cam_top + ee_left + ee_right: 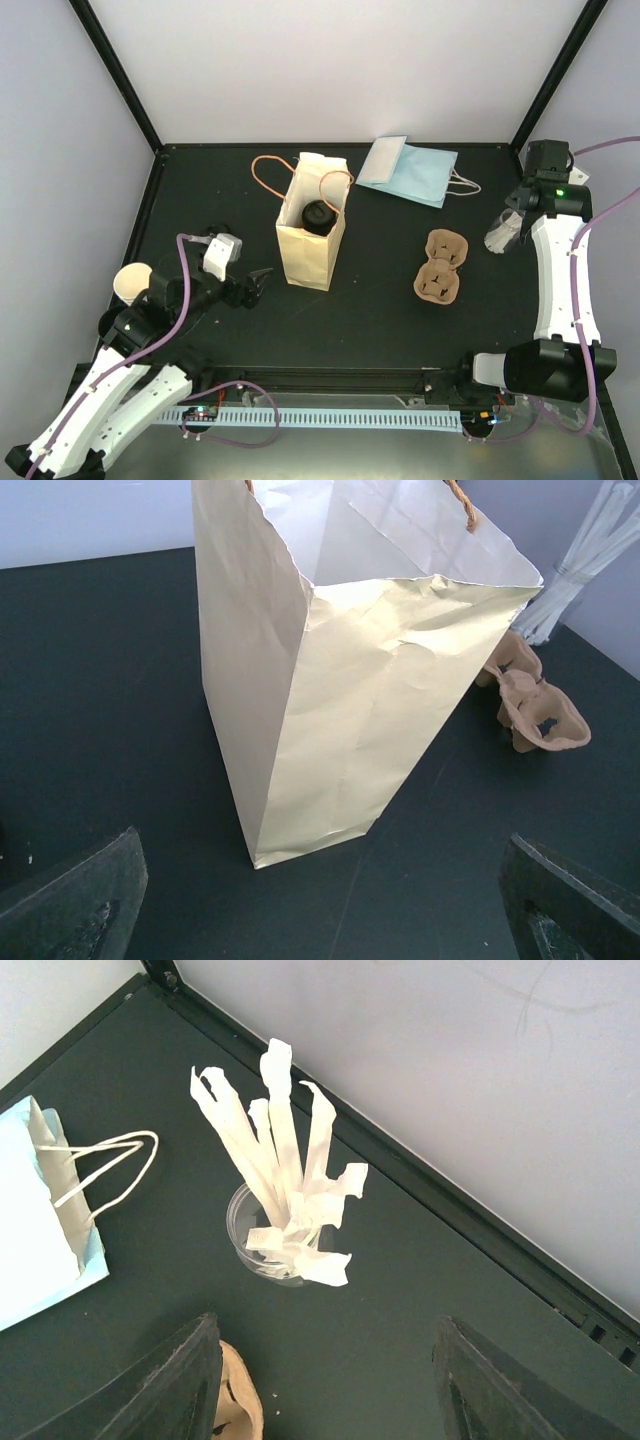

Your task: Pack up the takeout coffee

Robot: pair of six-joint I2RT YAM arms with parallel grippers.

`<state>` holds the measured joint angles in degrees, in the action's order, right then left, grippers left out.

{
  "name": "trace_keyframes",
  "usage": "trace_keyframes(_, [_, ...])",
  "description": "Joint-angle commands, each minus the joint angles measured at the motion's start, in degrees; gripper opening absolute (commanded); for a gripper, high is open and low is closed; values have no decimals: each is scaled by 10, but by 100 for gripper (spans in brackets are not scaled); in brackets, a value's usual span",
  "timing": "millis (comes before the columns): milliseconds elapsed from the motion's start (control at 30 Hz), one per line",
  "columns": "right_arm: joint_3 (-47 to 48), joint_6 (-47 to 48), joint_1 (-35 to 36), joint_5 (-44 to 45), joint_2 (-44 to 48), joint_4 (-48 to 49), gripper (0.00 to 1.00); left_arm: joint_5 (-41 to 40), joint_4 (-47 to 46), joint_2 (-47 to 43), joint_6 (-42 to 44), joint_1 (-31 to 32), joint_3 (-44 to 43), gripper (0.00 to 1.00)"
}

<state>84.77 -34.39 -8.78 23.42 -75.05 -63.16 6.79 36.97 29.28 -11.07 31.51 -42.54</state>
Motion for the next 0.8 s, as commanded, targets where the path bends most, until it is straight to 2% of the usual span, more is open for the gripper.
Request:
trace_keyframes(0, [16,8,-5,9,2,-7,61,8,-14,1,9,-2,0,99])
trace_keyframes(433, [30,20,-6,15,-7,-15,61,7,-13,-1,9,-3,1,99])
trace_keyframes(767, [84,21,-10,2,-72,-40,55,5,-13,-3,8,-2,2,99])
